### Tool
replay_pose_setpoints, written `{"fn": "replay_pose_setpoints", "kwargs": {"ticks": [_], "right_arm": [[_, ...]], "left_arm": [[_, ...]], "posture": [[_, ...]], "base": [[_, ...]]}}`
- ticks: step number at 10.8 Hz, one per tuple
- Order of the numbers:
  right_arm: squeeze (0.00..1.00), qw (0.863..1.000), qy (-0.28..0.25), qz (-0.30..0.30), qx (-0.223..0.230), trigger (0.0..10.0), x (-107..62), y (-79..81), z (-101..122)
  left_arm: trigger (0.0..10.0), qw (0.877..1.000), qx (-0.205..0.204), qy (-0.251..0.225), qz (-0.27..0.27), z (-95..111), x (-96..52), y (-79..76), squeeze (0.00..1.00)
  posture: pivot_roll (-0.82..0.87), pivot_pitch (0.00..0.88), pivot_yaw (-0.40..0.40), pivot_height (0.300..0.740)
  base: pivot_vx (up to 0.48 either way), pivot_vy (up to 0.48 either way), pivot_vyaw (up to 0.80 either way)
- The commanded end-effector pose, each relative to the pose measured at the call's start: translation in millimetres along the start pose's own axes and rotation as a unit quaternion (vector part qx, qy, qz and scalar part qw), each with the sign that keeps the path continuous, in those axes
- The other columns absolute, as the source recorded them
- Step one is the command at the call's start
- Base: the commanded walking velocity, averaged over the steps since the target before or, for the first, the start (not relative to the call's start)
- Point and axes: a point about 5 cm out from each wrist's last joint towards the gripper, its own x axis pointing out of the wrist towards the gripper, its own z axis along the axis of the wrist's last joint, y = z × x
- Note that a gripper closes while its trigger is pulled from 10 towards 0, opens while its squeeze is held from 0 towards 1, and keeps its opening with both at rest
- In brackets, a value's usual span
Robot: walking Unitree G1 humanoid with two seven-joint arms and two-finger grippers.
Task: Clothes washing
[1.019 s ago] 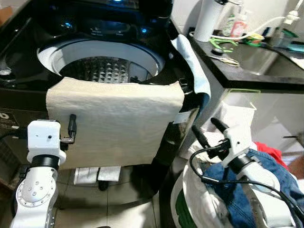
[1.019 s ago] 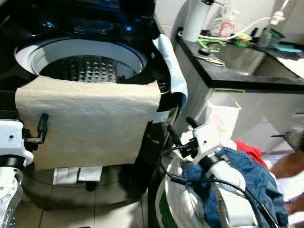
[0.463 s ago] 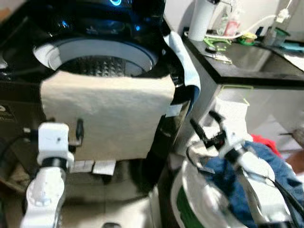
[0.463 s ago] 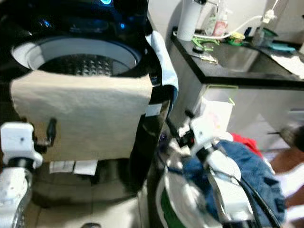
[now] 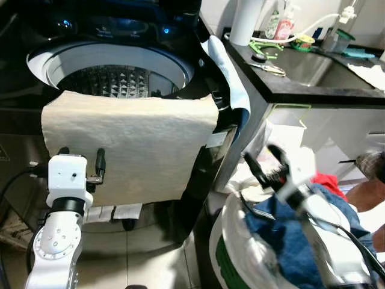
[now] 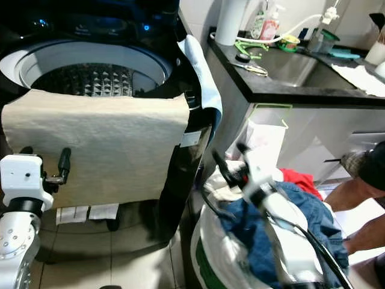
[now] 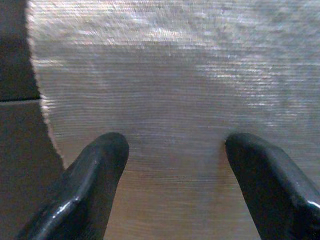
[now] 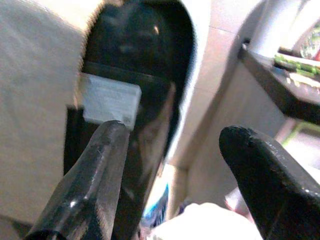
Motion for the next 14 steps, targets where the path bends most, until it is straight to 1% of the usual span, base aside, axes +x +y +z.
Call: {"fn": "replay_pose_setpoints", "kwargs": {"ticks": [1, 2, 3, 5, 8, 9, 10, 11, 12, 13, 14], "right_arm": [[0.0, 1.0, -0.009, -0.016, -0.014, 10.0, -6.6, -9.3, 5.1], [0.0, 1.0, -0.013, -0.02, -0.017, 10.0, -5.1, -9.1, 7.7], [0.0, 0.999, -0.026, -0.018, -0.026, 10.0, -0.3, -5.9, 14.1], [0.0, 0.999, -0.027, -0.013, -0.028, 10.0, 3.8, -3.2, 15.7], [0.0, 0.999, -0.031, -0.009, -0.03, 10.0, 15.4, -2.9, 19.3], [0.0, 0.999, -0.033, -0.006, -0.031, 10.0, 16.6, -2.3, 20.3], [0.0, 0.999, -0.034, -0.003, -0.031, 9.7, 19.0, -1.4, 21.4], [0.0, 0.999, -0.036, -0.005, -0.032, 9.7, 20.6, -1.2, 22.4], [0.0, 0.999, -0.037, -0.005, -0.033, 10.0, 21.4, -0.2, 22.7], [0.0, 0.998, -0.045, -0.001, -0.036, 10.0, 21.8, 2.1, 23.8], [0.0, 0.998, -0.049, 0.0, -0.036, 10.0, 22.0, 4.0, 24.7]], "left_arm": [[10.0, 1.0, -0.004, -0.008, -0.014, 2.4, 5.9, -8.2, 0.0], [10.0, 1.0, -0.005, -0.012, -0.019, 3.7, 8.7, -10.3, 0.0], [10.0, 1.0, -0.006, -0.016, -0.024, 5.4, 12.0, -11.8, 0.0], [10.0, 0.999, -0.006, -0.02, -0.026, 6.5, 15.0, -13.4, 0.0], [10.0, 0.999, -0.005, -0.02, -0.025, 5.6, 14.3, -12.9, 0.0], [10.0, 1.0, -0.005, -0.019, -0.024, 5.0, 13.9, -12.3, 0.0], [10.0, 1.0, -0.006, -0.017, -0.023, 4.2, 13.4, -11.7, 0.0], [10.0, 1.0, -0.007, -0.016, -0.025, 3.1, 13.0, -12.4, 0.0], [10.0, 1.0, -0.007, -0.011, -0.028, -0.3, 12.8, -13.0, 0.0], [10.0, 1.0, -0.007, -0.01, -0.029, -1.1, 12.7, -13.1, 0.0], [10.0, 0.999, -0.006, -0.011, -0.031, -0.2, 13.3, -14.0, 0.0]], "posture": [[0.15, 0.0, -0.115, 0.74], [0.14, 0.0, -0.106, 0.74], [0.13, 0.0, -0.097, 0.74], [0.14, 0.0, -0.1, 0.74], [0.15, 0.0, -0.112, 0.74], [0.15, 0.0, -0.113, 0.74], [0.15, 0.0, -0.115, 0.74], [0.15, 0.0, -0.115, 0.74], [0.15, 0.0, -0.112, 0.74], [0.15, 0.0, -0.112, 0.74], [0.15, 0.0, -0.111, 0.74]], "base": [[0.0, 0.0, 0.0], [0.0, 0.0, 0.0], [0.0, 0.0, -0.42], [0.0, 0.0, -0.74], [0.0, 0.0, -0.74], [0.0, 0.0, -0.74], [0.0, 0.0, -0.74], [0.0, 0.0, -0.74], [0.0, 0.0, -0.74], [0.0, 0.0, -0.74], [0.0, 0.0, 0.0]]}}
